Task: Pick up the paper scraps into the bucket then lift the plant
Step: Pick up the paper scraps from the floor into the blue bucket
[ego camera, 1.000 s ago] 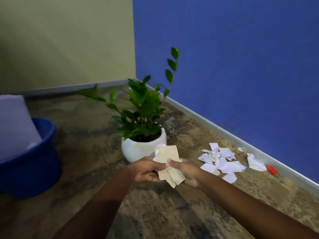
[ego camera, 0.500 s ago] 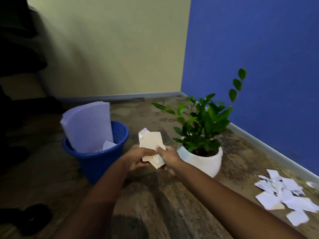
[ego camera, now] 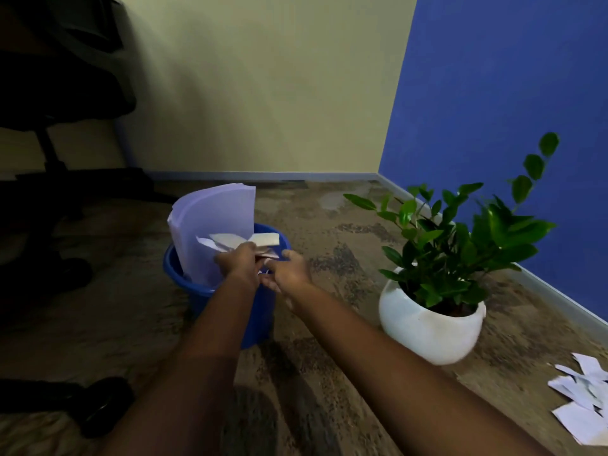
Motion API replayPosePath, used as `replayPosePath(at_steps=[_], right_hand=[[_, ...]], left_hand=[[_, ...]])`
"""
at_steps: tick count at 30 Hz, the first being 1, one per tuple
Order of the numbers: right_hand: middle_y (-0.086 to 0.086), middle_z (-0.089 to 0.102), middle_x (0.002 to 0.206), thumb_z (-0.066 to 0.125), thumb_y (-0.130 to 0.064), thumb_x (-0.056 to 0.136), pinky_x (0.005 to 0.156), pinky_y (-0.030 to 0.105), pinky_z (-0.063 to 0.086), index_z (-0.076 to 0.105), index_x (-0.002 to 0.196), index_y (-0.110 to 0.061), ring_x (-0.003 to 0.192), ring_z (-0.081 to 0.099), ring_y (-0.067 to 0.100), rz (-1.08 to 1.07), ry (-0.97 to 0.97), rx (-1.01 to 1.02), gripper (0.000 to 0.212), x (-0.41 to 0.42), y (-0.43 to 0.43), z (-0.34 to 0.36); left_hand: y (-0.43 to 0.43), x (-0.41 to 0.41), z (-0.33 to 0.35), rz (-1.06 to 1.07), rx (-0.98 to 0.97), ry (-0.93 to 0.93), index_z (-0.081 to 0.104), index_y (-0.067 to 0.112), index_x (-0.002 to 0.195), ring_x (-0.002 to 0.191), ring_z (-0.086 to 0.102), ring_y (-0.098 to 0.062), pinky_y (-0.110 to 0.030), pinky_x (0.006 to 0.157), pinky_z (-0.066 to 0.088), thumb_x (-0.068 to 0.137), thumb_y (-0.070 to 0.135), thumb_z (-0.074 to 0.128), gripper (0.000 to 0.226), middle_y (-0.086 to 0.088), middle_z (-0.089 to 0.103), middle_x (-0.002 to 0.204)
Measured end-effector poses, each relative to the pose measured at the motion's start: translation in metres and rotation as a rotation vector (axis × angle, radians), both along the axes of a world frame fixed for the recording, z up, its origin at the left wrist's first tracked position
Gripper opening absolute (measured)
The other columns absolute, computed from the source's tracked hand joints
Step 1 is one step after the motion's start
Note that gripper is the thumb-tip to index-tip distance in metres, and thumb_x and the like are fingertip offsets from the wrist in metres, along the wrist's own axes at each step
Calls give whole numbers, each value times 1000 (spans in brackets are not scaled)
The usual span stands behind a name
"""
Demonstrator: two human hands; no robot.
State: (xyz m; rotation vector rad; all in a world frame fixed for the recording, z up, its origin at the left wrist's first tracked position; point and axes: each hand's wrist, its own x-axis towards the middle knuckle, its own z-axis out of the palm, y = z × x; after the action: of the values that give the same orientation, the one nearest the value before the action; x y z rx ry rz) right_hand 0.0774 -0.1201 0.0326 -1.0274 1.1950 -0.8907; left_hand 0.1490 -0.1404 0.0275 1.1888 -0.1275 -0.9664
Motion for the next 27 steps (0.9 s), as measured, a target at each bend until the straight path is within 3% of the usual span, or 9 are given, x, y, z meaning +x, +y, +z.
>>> replayPosePath(at_steps=[2, 4, 6, 8, 10, 13, 19, 23, 27], right_hand=[[18, 47, 140, 49, 0, 93, 94, 41, 54, 23, 148, -11, 112, 61, 31, 8, -1, 0, 62, 5, -1, -1], [18, 49, 138, 48, 2, 93, 94, 40, 54, 22, 148, -10, 113, 61, 31, 13, 5, -5, 62, 5, -2, -3], [19, 52, 132, 45, 4, 94, 92, 38, 54, 27, 147, -8, 108, 63, 31, 7, -14, -6, 57, 1, -5, -4], [18, 59, 115, 43, 5, 94, 81, 35, 55, 35, 142, -5, 86, 64, 24, -18, -28, -29, 50, -5, -8, -7], [14, 60, 100, 42, 7, 93, 68, 30, 52, 44, 136, -1, 70, 58, 17, -59, -20, -57, 44, -15, -11, -10], [24, 64, 116, 44, 5, 93, 72, 35, 53, 53, 127, 2, 88, 64, 29, -97, -15, -61, 35, -38, -12, -17], [26, 64, 117, 47, 3, 93, 64, 25, 49, 57, 121, 7, 87, 60, 25, -112, 69, -66, 30, -118, -11, -36], [15, 63, 81, 45, 7, 92, 47, 17, 45, 59, 116, 10, 51, 57, 9, -125, 161, -57, 28, -178, -4, -56], [10, 58, 70, 40, 9, 91, 55, 27, 50, 63, 85, -3, 59, 56, 18, -145, 255, -1, 27, -236, 7, -74]], left_hand=[[-7, 3, 2, 31, 41, 13, 31, 3, 141, 117, 58, -35, -39, 93, 52, 83, 3, 63, 65, -22, 50, 136], [-8, 3, 3, 29, 167, -65, 16, 9, 148, 131, 43, -36, -47, 108, 41, 84, 18, 65, 81, -20, 33, 147], [-3, -2, 5, -12, 345, -291, 2, 9, 151, 145, 15, -38, -49, 120, 19, 88, 29, 58, 87, -20, 7, 158], [2, -11, 5, -20, 397, -545, 0, 8, 152, 148, 3, -36, -49, 121, 6, 91, 22, 52, 81, -20, -2, 159], [7, -23, 1, -1, 348, -851, 11, 7, 151, 146, 14, -35, -49, 120, 14, 91, 12, 49, 71, -20, 10, 157], [13, -48, -9, -42, 187, -1223, 27, 6, 146, 140, 29, -30, -42, 116, 29, 90, 4, 47, 59, -16, 27, 151], [24, -118, -30, -252, -17, -1541, 45, 12, 128, 115, 47, -21, -31, 91, 45, 89, 7, 48, 40, -9, 46, 128], [35, -161, -53, -461, -77, -1746, 48, 14, 118, 111, 47, -22, -33, 86, 44, 89, 15, 45, 29, -6, 47, 121], [42, -203, -69, -711, -243, -1881, 50, 15, 117, 109, 48, -21, -29, 85, 40, 89, 16, 43, 29, -4, 49, 117]])
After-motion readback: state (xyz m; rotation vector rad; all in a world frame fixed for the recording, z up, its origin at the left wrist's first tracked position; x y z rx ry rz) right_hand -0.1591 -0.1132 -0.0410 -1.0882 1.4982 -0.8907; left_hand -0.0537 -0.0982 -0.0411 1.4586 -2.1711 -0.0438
